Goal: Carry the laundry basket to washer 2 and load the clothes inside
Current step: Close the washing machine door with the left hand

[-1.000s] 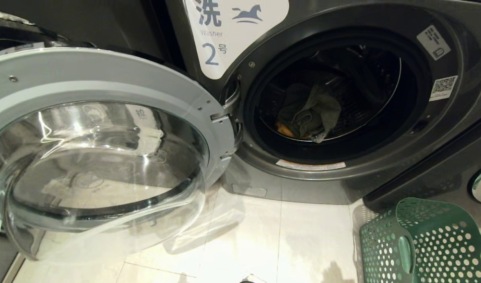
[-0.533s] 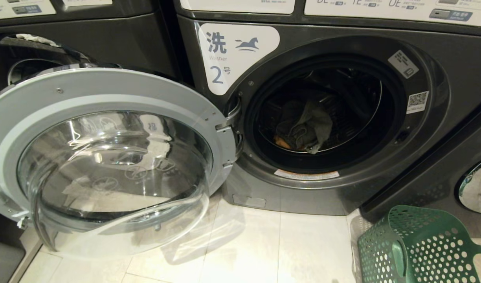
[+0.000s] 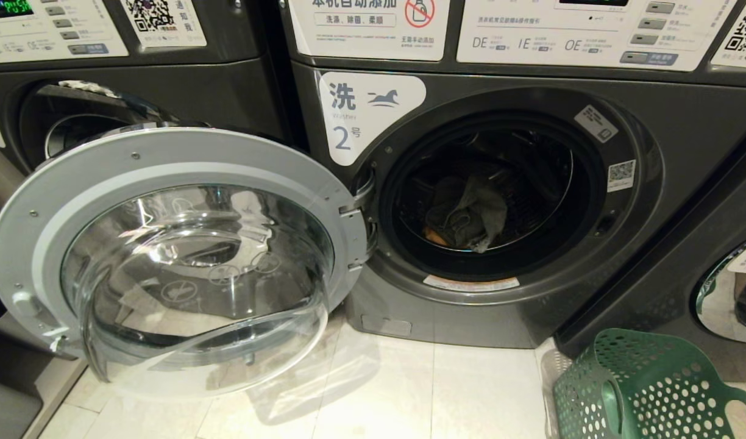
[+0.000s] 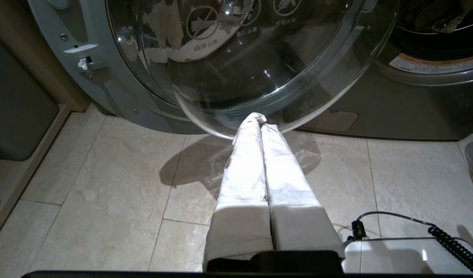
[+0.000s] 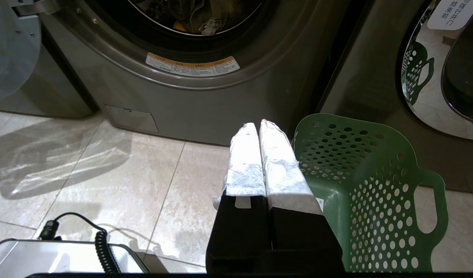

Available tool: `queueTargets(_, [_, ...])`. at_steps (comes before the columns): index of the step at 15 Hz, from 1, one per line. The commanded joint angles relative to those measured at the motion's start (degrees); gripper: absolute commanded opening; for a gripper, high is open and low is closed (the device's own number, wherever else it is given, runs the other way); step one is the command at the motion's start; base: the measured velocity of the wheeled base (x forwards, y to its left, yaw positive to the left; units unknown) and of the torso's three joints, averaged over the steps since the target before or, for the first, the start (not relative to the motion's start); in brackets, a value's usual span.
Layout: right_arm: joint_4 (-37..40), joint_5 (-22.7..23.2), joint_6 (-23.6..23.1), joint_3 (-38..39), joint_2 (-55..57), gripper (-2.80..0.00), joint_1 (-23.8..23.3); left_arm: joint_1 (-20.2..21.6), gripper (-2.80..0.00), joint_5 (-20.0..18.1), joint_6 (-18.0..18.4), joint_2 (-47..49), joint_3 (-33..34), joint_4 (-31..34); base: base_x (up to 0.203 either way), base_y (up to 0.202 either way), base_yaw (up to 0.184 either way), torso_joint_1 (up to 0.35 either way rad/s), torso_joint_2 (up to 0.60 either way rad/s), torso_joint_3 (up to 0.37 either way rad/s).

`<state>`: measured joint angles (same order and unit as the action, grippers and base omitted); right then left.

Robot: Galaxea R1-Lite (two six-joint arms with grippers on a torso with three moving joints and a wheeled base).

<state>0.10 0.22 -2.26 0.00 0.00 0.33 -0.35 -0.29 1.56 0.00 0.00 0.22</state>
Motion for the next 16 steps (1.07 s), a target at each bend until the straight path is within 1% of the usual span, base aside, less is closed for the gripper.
queueTargets(1, [0.0, 0.0, 0.0, 0.0, 0.1, -2.8, 0.0, 0.0, -2.8, 0.0, 0.0, 0.0, 0.0, 0.1, 0.0, 0.0, 0.0, 0.005, 0.0, 0.029])
queueTargets(6, [0.0, 0.0, 0.0, 0.0, 0.1, -2.8, 0.0, 0.0, -2.8, 0.0, 0.0, 0.1, 0.0, -0.1, -0.015, 0.0, 0.0, 0.001, 0.0, 0.001])
queueTargets(14, [0.0, 0.0, -0.1, 0.0, 0.1, -2.8, 0.0, 0.0, -2.8, 0.1, -0.1, 0.1, 0.0, -0.1, -0.19, 0.0, 0.003, 0.002, 0.0, 0.005])
queueTargets(16, [0.0, 0.0, 0.0, 0.0, 0.1, -2.8, 0.0, 0.0, -2.8, 0.1, -0.1, 0.1, 0.0, -0.1, -0.048, 0.0, 0.001, -0.004, 0.0, 0.002])
